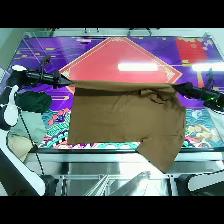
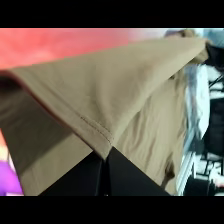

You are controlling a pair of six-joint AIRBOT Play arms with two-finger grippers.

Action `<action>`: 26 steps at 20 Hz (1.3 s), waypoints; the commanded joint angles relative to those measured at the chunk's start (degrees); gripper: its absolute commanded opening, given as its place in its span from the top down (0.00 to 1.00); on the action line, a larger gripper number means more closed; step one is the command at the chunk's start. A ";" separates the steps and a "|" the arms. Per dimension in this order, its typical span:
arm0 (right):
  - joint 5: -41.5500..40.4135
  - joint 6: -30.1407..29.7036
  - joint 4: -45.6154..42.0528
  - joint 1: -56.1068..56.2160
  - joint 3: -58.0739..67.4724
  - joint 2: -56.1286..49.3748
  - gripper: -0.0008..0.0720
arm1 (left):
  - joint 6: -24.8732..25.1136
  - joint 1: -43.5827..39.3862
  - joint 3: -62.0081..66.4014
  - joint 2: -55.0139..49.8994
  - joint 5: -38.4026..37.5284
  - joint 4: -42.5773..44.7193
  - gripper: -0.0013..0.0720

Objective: Fold the shirts.

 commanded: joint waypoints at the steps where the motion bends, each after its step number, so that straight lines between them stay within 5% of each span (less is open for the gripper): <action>1: 6.58 3.48 -12.70 -1.44 0.24 -0.22 0.95 | -2.82 -1.92 0.17 -0.52 -5.81 8.50 0.97; 5: 5.64 3.43 -13.35 -1.29 0.24 -0.24 0.95 | -2.93 -4.09 -4.07 -0.46 1.25 12.44 0.98; 6: 5.53 3.52 -13.29 -1.29 0.24 -0.22 0.86 | -2.89 -4.63 -4.70 -0.46 1.92 12.61 0.94; 7: 5.64 5.01 -13.38 -1.40 0.24 -0.11 0.62 | -2.95 -4.68 -4.68 -0.46 1.64 12.61 0.68; 8: 7.13 6.34 -13.40 -1.90 0.26 0.33 0.56 | -3.74 -4.68 -4.07 -0.46 0.09 12.63 0.53; 11: 12.90 10.82 -15.26 -6.10 0.24 3.91 0.56 | -10.25 -2.82 1.51 -0.39 -8.68 20.22 0.52; 14: 17.88 19.76 -28.48 -11.61 -2.10 10.32 0.60 | -14.38 0.17 3.65 1.86 -14.93 28.81 0.53; 18: 16.68 31.80 -52.09 -18.16 -14.21 23.19 0.57 | -11.76 4.04 -12.87 13.31 -7.32 28.44 0.53; 19: 15.80 33.81 -55.54 -20.06 -17.73 26.01 0.45 | -10.47 4.39 -18.36 16.06 -5.55 28.48 0.53; 20: 14.47 34.27 -55.63 -21.68 -20.74 27.87 0.36 | -9.27 4.63 -23.76 18.56 -3.54 28.52 0.53; 26: 9.53 34.34 -46.12 -19.58 -33.62 26.69 0.36 | -7.69 4.46 -47.25 26.75 3.26 28.55 0.53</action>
